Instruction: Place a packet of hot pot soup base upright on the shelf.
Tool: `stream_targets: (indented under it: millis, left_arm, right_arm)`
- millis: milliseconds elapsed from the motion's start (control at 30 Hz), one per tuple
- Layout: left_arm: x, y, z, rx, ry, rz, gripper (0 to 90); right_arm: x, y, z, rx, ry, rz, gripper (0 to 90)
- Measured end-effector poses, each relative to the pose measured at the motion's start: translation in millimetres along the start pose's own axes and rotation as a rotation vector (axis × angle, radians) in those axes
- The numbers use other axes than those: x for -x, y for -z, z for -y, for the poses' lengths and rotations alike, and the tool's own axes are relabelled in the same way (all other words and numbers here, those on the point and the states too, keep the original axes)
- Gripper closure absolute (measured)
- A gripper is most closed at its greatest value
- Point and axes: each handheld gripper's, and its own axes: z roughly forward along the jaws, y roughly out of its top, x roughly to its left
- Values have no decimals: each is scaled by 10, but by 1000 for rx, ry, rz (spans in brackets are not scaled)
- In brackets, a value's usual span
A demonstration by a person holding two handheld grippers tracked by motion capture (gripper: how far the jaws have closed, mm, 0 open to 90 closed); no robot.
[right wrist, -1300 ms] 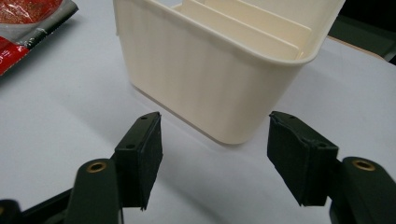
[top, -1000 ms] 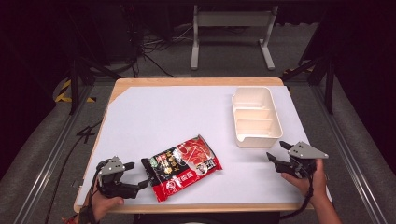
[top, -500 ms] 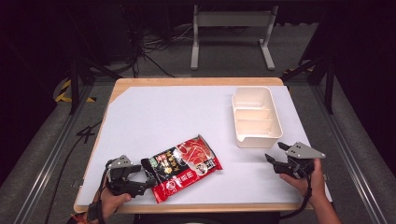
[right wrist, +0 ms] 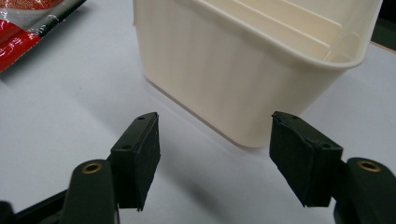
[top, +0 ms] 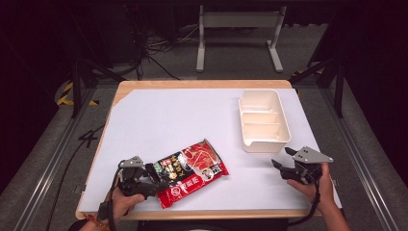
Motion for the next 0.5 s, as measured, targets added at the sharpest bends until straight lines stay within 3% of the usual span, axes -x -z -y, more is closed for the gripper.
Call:
stream_targets:
  millis: [100,133,200,300,400,500]
  left_arm:
    - [-38,-40,-94,3,25,-11,414]
    - [-124,-44,-146,22,59,7,483]
    - [-185,-59,-196,32,74,13,564]
    - [-178,-70,-292,31,46,-6,648]
    - [-153,-76,-441,77,-3,-32,733]
    - [-138,-94,-539,81,-29,-41,788]
  right_arm:
    - [-1,-5,1,-2,4,-3,335]
    - [-5,-2,1,2,2,-5,336]
    - [-3,0,2,2,1,-6,336]
    - [6,7,7,5,-4,-9,336]
    - [16,17,12,8,-9,-8,336]
    - [24,17,15,8,-10,-9,336]
